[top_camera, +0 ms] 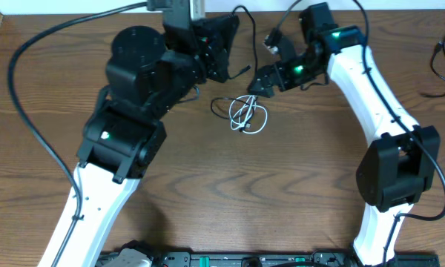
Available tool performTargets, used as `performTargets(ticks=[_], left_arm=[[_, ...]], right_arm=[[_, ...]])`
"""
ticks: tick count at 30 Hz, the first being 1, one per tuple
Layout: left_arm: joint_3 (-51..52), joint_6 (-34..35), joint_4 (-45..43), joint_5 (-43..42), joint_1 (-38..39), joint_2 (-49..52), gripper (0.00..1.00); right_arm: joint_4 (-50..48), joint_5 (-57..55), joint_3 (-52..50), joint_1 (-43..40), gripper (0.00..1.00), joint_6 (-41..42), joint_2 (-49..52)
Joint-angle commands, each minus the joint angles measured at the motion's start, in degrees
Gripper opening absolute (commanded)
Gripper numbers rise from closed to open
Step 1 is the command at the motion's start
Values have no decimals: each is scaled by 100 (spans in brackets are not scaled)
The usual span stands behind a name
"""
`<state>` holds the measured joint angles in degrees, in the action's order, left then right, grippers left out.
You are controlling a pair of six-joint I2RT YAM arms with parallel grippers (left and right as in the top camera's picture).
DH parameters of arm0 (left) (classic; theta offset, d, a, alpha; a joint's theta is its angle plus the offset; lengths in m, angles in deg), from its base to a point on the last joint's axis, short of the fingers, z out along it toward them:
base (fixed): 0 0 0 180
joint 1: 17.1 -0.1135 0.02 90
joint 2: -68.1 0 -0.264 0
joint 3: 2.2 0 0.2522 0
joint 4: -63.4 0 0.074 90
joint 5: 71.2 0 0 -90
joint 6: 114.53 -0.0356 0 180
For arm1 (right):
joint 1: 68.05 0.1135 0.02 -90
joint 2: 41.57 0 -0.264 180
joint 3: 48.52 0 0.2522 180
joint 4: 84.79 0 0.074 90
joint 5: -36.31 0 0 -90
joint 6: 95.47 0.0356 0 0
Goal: Untangle cables
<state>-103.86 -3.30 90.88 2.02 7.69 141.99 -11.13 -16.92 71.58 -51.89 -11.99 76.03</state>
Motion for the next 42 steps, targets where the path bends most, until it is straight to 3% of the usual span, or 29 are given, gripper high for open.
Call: performTargets(ticks=[1, 4, 6, 7, 8, 9, 10, 15, 19, 20, 21, 22, 24, 26, 34, 42], left_arm=[[-138, 79, -168, -76, -190, -352, 7], [-138, 79, -127, -79, -343, -516, 7], [-138, 116, 39, -76, -428, -612, 7], [-138, 175, 144, -76, -457, -645, 7], [-138, 243, 275, -79, -479, -671, 7], [-138, 269, 498, -79, -481, -682, 7], [-138, 267, 597, -79, -481, -682, 7], [-138, 264, 1272, -76, -481, -649, 7], [-138, 267, 1152, -76, -481, -605, 8], [-138, 269, 1027, -76, -481, -603, 8], [-138, 269, 892, -76, -481, -605, 7], [-138, 273, 682, -76, -481, -605, 8], [-138, 501, 240, -79, -481, -627, 7], [-138, 667, -179, -81, -481, -682, 7], [-138, 1062, -1364, -79, -479, -975, 7], [-138, 1062, -2894, -68, -481, -992, 7]], right_arm=[[-192, -258, -31, 208, 99, 498, 20], [-483, -273, -31, 354, 84, 570, 33], [-793, -278, -31, 431, 64, 763, 33], [-916, -278, -31, 446, 58, 844, 31], [-1115, -240, -28, 452, 44, 944, 26], [-1445, -13, -28, 450, 4, 1080, 24], [-1587, 146, -26, 433, 1, 1121, 11], [-1790, 367, 68, 227, 1, 1117, -299], [-1711, 372, 90, -7, 1, 1117, -726], [-1639, 376, 90, -44, 16, 1097, -809], [-1519, 411, 90, -72, 41, 984, -896], [-1384, 413, 90, -87, 55, 846, -970], [-1093, 411, 87, -98, 67, 531, -1080], [-811, 411, 90, -116, 72, 221, -1154], [-483, 437, 90, -184, 82, -334, -1196], [-389, 1187, 90, -184, 84, -1126, -1198]])
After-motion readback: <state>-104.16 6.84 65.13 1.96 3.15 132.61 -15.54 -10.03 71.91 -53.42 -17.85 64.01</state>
